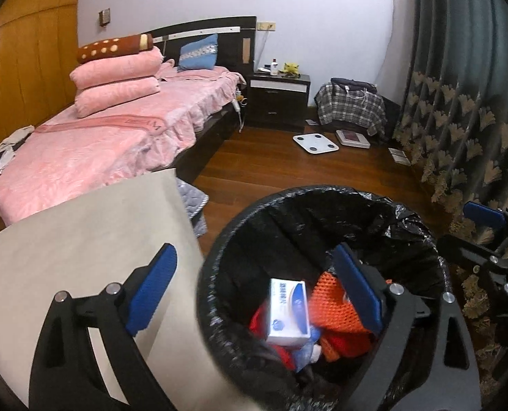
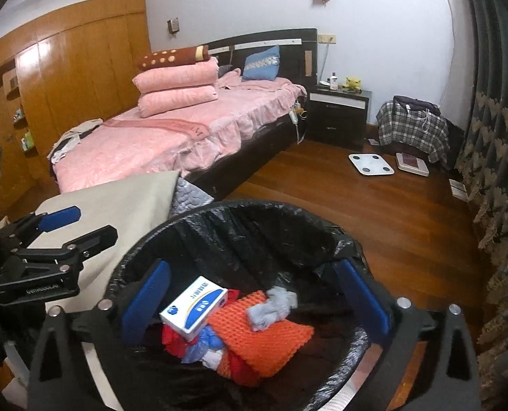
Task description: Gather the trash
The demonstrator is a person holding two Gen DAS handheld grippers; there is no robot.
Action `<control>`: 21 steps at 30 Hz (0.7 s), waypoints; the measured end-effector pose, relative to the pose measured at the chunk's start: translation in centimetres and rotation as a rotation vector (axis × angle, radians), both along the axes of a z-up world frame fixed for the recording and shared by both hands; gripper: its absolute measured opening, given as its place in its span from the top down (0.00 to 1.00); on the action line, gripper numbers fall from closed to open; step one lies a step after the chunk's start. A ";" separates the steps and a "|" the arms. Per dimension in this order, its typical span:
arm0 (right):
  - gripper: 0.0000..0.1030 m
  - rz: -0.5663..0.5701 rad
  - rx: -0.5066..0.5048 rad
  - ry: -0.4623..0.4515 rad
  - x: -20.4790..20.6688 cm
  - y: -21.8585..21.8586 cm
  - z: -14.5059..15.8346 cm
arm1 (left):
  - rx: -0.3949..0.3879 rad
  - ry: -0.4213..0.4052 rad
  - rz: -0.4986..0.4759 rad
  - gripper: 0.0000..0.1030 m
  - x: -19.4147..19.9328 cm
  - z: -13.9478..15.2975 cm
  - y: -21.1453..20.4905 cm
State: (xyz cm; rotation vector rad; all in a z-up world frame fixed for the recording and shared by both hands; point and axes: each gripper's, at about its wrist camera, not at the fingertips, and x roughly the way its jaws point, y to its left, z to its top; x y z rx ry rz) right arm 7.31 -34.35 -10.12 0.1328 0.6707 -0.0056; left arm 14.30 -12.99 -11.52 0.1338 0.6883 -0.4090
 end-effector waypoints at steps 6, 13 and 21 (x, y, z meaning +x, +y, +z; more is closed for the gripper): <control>0.06 0.043 0.011 -0.012 -0.8 1.7 1.5 | -0.001 -0.011 0.033 0.10 -1.8 1.6 2.2; 0.06 0.080 -0.003 -0.029 -2.3 4.4 3.2 | -0.025 -0.024 0.060 0.10 -4.0 3.0 3.8; 0.06 0.099 0.001 -0.048 -3.6 6.0 5.2 | -0.038 -0.062 0.084 0.10 -6.3 4.8 5.0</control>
